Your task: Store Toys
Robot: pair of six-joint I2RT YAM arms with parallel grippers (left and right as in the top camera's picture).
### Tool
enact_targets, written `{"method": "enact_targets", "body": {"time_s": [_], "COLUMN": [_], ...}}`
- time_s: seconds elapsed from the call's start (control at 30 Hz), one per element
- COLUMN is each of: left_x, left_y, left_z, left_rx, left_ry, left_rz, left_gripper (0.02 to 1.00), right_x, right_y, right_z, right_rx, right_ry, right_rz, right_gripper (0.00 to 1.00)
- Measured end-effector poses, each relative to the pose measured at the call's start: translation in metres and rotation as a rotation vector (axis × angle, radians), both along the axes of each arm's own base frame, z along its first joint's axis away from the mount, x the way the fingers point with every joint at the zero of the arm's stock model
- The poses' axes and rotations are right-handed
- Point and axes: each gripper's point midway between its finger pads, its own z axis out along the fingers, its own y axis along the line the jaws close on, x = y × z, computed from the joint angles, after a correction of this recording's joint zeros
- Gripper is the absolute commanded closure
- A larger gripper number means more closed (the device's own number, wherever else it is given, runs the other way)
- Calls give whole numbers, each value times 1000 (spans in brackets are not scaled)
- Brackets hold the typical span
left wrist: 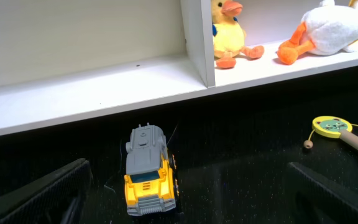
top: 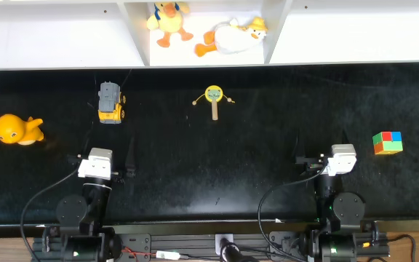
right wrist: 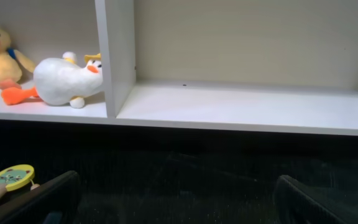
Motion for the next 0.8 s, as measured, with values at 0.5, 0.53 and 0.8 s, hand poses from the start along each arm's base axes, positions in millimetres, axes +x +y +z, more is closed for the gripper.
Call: {"method": "enact_targets", "body": {"time_s": [0.5,0.53,0.8], "left_x": [-20,-23,-7], "left_y": [21,23,49], "left_z": [-56,-55,15], "left_rx": [-129,-139,-153], "left_ry": [466,515,622], "left_rz": [167,189,301], "left_gripper": [23,23,25], "right_x": [0,0,0], "right_y": [0,0,0], "right_z": [0,0,0], "right_rx": [0,0,0], "right_ry": [1,0,0], "right_rz": [0,0,0], "right_gripper": [5,5,5]}}
